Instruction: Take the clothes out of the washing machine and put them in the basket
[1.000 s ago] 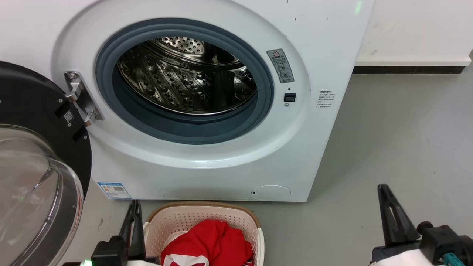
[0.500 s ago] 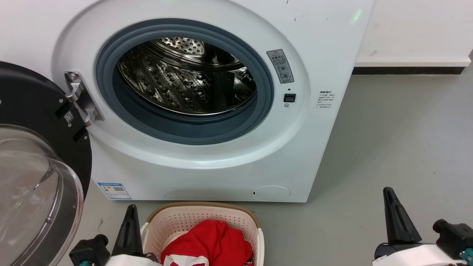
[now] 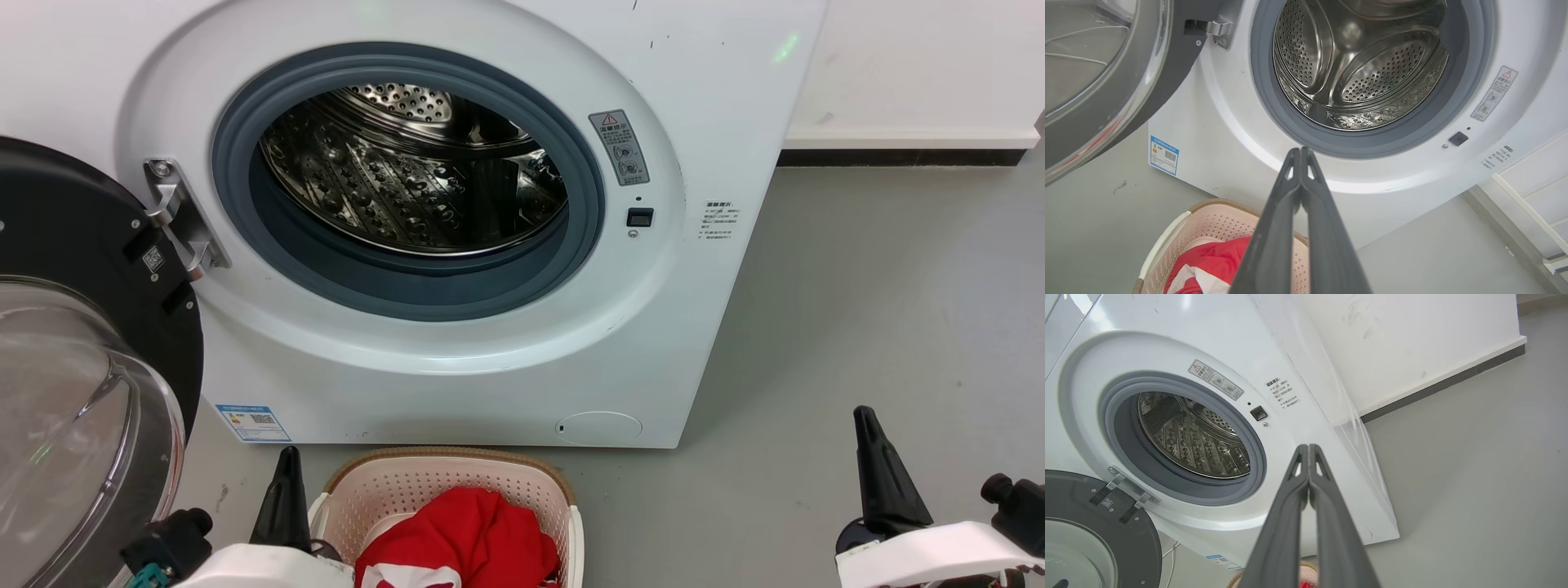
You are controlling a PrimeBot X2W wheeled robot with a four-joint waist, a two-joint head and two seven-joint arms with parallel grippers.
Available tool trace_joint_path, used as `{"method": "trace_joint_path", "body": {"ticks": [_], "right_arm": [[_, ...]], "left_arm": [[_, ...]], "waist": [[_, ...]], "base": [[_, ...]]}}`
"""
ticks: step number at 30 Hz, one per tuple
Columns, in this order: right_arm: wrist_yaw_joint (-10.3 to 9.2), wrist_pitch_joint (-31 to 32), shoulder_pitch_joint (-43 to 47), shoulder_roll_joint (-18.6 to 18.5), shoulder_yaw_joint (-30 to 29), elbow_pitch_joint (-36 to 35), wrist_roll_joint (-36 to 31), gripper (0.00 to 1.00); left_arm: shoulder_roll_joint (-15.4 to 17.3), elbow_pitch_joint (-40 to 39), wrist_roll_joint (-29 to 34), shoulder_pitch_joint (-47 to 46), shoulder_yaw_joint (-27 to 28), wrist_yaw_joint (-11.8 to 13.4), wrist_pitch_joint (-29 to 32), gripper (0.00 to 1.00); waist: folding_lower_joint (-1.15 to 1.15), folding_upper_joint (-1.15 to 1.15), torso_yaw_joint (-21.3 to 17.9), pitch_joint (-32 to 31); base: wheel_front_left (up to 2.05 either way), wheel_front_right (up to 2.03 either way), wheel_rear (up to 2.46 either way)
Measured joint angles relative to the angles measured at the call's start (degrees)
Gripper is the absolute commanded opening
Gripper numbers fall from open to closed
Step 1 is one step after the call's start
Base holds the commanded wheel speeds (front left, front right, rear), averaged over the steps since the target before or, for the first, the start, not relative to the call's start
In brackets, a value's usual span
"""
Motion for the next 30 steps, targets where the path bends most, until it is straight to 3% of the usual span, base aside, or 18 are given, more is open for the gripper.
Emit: {"method": "trace_joint_path", "body": {"ticks": [30], "right_arm": [[-0.01, 5.23, -3.39, -0.60, -0.99, 3.45, 24.79, 0.00]], "left_arm": [[0.65, 2.63, -24.50, -4.00, 1.58, -3.01, 5.15, 0.00]], "waist": [[0.00, 0.00, 0.03, -0.28]], "base": [[0.00, 0.00, 0.00]]}}
